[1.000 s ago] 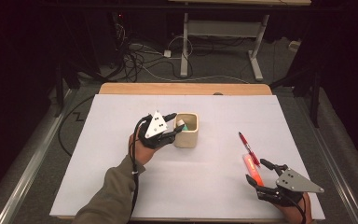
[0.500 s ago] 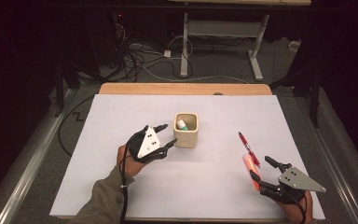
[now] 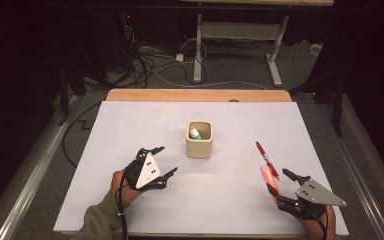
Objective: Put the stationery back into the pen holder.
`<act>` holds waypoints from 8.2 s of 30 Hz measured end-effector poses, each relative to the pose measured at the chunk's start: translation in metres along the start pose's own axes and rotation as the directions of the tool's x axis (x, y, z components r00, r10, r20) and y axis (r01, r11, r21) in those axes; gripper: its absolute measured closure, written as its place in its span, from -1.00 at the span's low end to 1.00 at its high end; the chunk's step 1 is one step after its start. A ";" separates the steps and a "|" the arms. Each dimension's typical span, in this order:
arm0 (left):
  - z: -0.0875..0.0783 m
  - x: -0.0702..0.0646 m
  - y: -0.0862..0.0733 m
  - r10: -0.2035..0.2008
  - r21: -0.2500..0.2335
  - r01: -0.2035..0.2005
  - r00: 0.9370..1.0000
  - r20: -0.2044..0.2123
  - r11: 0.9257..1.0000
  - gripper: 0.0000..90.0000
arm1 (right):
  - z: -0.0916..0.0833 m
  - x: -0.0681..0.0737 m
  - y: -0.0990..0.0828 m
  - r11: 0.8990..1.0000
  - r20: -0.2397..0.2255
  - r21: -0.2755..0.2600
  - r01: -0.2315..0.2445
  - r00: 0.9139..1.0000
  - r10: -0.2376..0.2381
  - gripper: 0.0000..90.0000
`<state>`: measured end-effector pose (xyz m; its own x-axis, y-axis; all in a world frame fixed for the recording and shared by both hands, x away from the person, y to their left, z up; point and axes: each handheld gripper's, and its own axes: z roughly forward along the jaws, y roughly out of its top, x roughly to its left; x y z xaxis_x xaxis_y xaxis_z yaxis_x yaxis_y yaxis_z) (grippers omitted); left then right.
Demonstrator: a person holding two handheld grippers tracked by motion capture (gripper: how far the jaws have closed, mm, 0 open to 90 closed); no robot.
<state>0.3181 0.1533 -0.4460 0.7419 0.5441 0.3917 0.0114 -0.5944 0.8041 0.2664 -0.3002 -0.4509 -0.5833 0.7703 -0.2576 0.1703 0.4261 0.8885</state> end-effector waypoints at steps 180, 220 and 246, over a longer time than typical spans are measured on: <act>-0.054 -0.003 -0.061 -0.225 0.026 0.225 0.974 -0.001 0.974 -0.61 | 0.144 0.010 0.192 0.950 -0.135 -0.260 -0.172 0.981 0.140 0.78; -0.054 -0.004 -0.061 -0.211 0.024 0.211 0.977 0.016 0.977 -0.61 | 0.189 0.035 0.174 0.965 -0.184 -0.188 -0.184 0.972 0.149 0.78; -0.055 -0.006 -0.059 -0.190 0.029 0.190 0.982 0.009 0.981 -0.60 | 0.177 0.037 0.141 0.982 -0.172 -0.110 -0.153 0.976 0.133 0.77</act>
<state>0.2763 0.2182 -0.4713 0.7320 0.6420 0.2279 0.1711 -0.4971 0.8507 0.4101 -0.1277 -0.4021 -0.6832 0.7270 -0.0684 0.1687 0.2483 0.9539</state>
